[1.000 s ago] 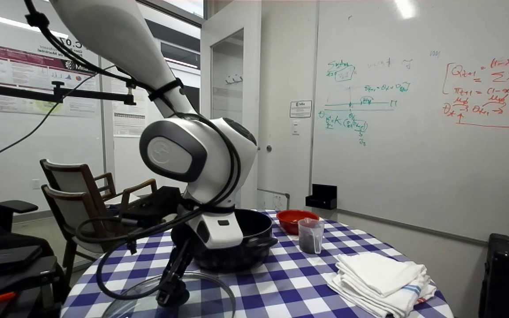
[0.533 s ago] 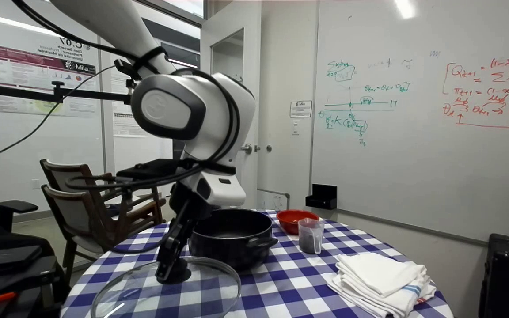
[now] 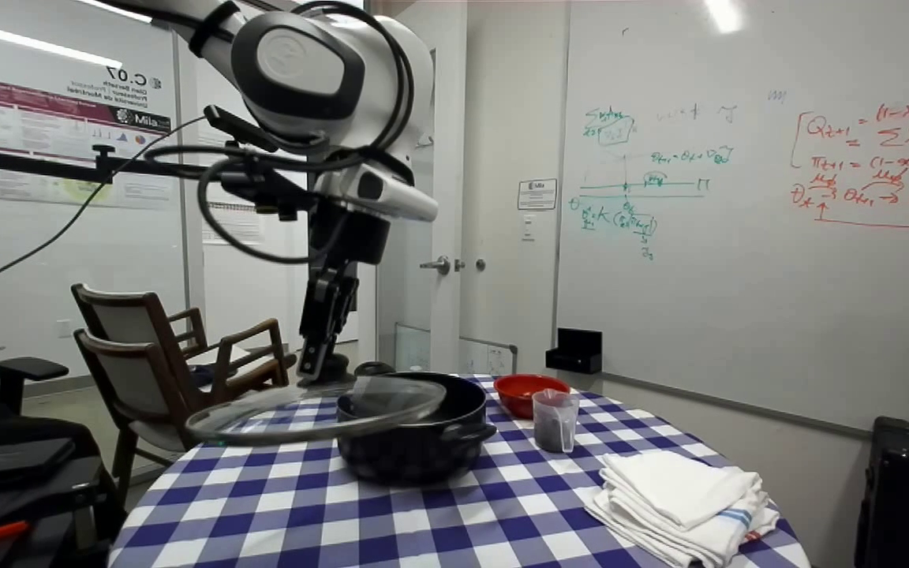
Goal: Remove the glass lid from the black pot then put it back on top of the pot
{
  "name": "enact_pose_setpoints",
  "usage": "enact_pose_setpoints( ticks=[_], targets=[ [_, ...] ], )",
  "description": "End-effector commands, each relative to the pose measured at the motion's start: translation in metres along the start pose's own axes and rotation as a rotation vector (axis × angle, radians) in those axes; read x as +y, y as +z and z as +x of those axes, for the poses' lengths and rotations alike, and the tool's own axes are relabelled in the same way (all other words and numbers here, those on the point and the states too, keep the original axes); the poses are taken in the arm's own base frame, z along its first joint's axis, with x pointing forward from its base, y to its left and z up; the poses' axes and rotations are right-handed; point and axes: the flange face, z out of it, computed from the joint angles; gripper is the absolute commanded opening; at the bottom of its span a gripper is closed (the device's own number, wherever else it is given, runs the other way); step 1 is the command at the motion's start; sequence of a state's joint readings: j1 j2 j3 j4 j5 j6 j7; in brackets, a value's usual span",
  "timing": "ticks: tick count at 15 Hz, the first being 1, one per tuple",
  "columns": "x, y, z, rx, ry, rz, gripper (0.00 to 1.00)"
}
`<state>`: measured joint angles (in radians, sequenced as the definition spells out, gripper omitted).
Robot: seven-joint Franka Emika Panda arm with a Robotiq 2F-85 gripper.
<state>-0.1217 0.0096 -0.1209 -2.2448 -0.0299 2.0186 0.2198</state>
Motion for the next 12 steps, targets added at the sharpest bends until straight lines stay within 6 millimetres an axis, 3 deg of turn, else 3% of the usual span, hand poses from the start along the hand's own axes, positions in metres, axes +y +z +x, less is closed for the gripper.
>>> enact_pose_setpoints(
  ticks=[1,6,12],
  targets=[
    [-0.043,-0.051,-0.008,0.048,-0.086,-0.059,0.24],
    [-0.107,-0.074,0.005,0.08,-0.249,-0.068,0.24],
    [-0.16,-0.064,0.035,0.088,-0.382,-0.072,0.24]
  ],
)
